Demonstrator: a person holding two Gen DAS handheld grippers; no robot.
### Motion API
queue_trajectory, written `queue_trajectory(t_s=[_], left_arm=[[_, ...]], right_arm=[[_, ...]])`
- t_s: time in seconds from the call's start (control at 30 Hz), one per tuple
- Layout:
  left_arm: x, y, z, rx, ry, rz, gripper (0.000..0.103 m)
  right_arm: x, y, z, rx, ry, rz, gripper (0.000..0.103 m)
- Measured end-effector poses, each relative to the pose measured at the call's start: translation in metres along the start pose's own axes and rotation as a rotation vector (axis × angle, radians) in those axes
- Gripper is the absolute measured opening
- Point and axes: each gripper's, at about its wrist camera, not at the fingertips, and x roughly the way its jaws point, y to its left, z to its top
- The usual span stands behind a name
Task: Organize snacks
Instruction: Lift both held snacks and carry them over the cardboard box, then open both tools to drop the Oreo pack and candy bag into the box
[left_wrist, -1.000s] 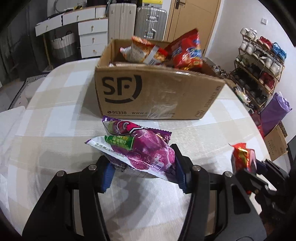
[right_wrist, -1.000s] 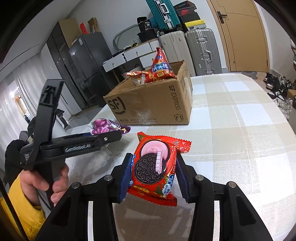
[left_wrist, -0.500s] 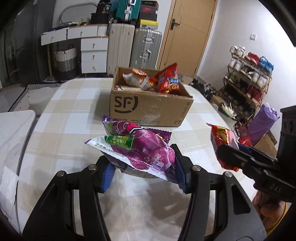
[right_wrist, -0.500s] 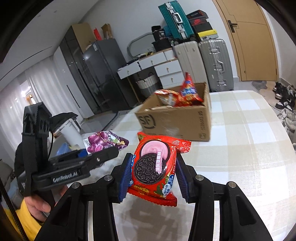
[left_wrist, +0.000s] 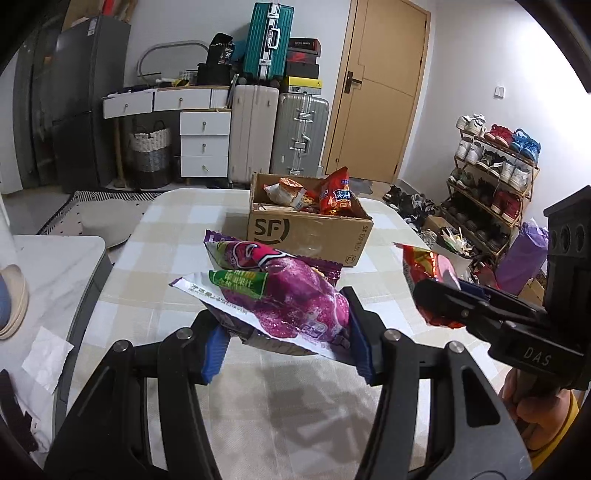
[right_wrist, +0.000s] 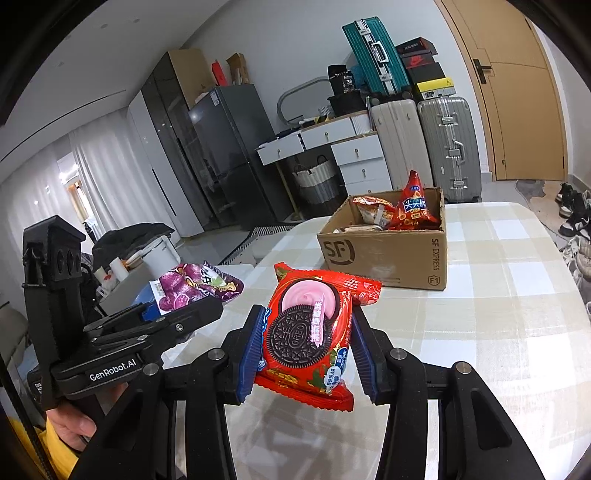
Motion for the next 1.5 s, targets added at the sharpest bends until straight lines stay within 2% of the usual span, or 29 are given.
queue_trajectory(t_s=[0.23,0.33,0.67,0.9,1.1,1.27,1.5], left_arm=[[-0.031,0.005,-0.008,-0.007,-0.012,0.000,0.053],[-0.031,0.006,-0.003,-0.003,-0.015,-0.004,0.053],[0.007,0.007,0.048,0.052,-0.010,-0.010,0.053],[0.064,0.008,0.096,0.069,0.014,-0.012,0.053],[0.136,0.006,0.136,0.071,0.049,-0.021,0.053],[0.192,0.004,0.156,0.061,0.087,-0.036,0.053],[0.264,0.000,0.166,0.061,0.167,-0.064,0.053]], right_arm=[[-0.005,0.002,0.009,-0.004,-0.012,-0.001,0.045],[-0.001,0.001,0.015,-0.015,-0.012,-0.007,0.045],[0.026,-0.010,0.073,-0.068,-0.021,-0.011,0.045],[0.067,-0.037,0.126,-0.065,0.006,-0.021,0.045],[0.112,-0.067,0.172,-0.025,0.043,-0.040,0.045],[0.156,-0.078,0.204,-0.050,0.099,-0.076,0.045],[0.203,-0.096,0.225,-0.047,0.164,-0.099,0.045]])
